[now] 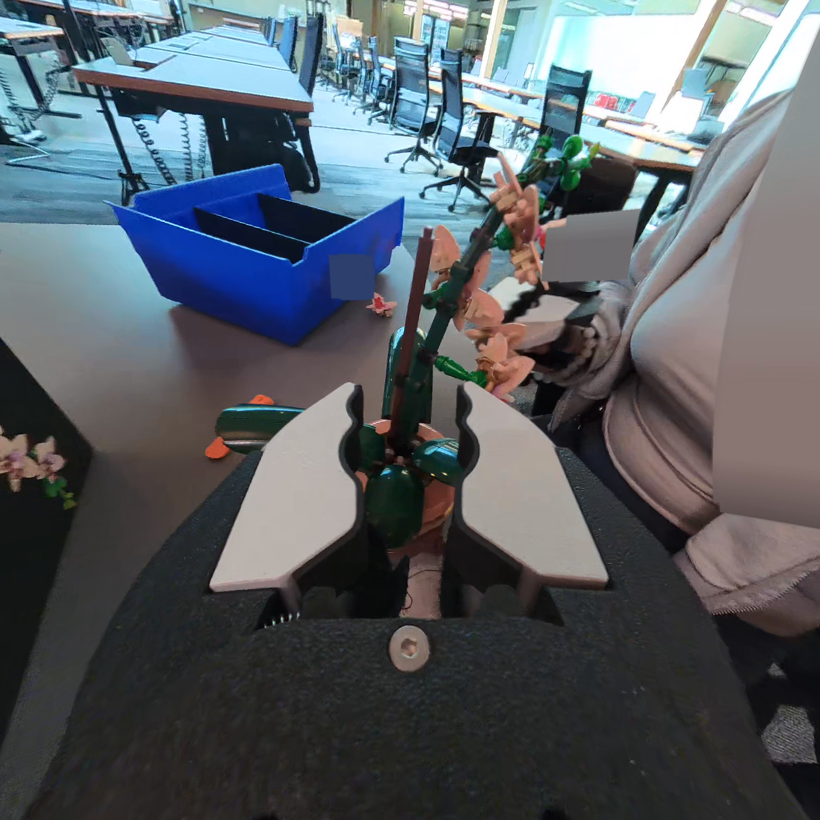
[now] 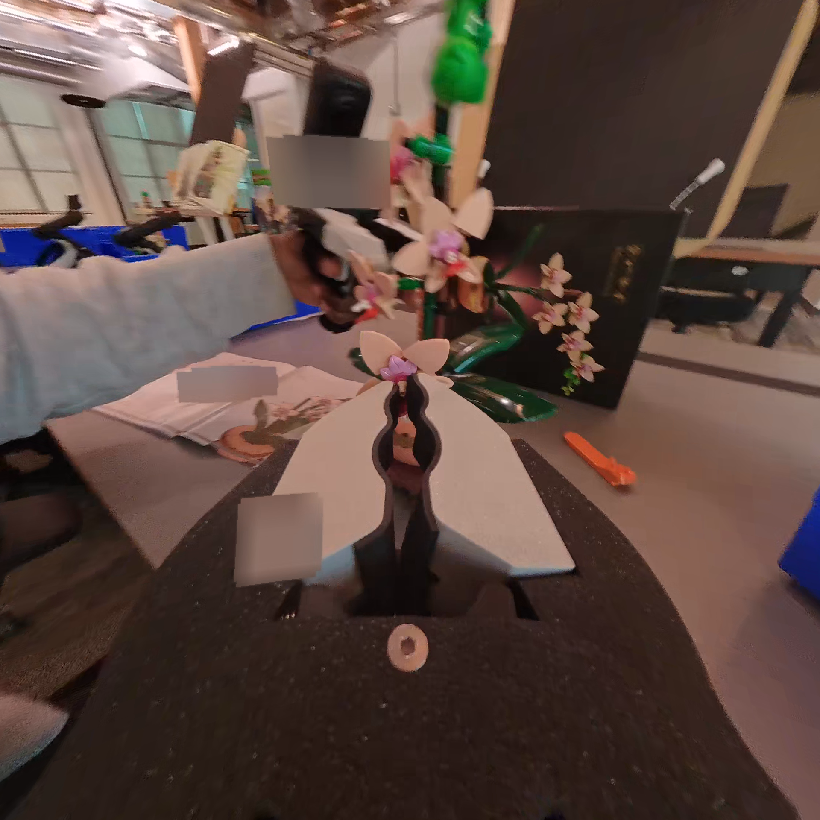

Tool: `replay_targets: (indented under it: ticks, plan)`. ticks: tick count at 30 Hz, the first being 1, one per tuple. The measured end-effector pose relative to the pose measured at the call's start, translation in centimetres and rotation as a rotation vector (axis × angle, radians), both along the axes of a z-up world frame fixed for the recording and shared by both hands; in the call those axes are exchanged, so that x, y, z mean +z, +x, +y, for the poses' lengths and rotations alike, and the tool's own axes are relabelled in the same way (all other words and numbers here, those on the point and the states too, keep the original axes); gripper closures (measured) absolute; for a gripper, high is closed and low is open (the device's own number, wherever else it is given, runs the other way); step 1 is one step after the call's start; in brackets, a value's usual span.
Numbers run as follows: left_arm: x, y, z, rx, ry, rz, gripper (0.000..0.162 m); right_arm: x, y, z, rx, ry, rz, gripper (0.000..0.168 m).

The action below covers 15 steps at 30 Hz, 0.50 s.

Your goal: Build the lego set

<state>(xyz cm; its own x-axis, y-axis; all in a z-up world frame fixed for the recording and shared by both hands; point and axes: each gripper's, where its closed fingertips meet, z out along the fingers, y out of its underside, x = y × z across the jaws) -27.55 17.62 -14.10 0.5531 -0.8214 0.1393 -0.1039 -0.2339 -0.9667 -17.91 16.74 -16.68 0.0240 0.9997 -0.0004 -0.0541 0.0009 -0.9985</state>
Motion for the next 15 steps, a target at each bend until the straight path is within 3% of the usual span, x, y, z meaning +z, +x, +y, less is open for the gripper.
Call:
replay_targets:
  ticks: [4, 15]
  plan:
    - [-0.6, 0.7, -0.4, -0.04, -0.038, -0.075, 0.12, -0.7, -0.9, 2.6, -0.055, -0.065, -0.025, 0.165]
    - [-1.5, 1.9, -2.5, -0.052, -0.084, -0.153, 0.114, -1.5, -2.6, 6.0, -0.061, -0.027, -0.049, 0.165]
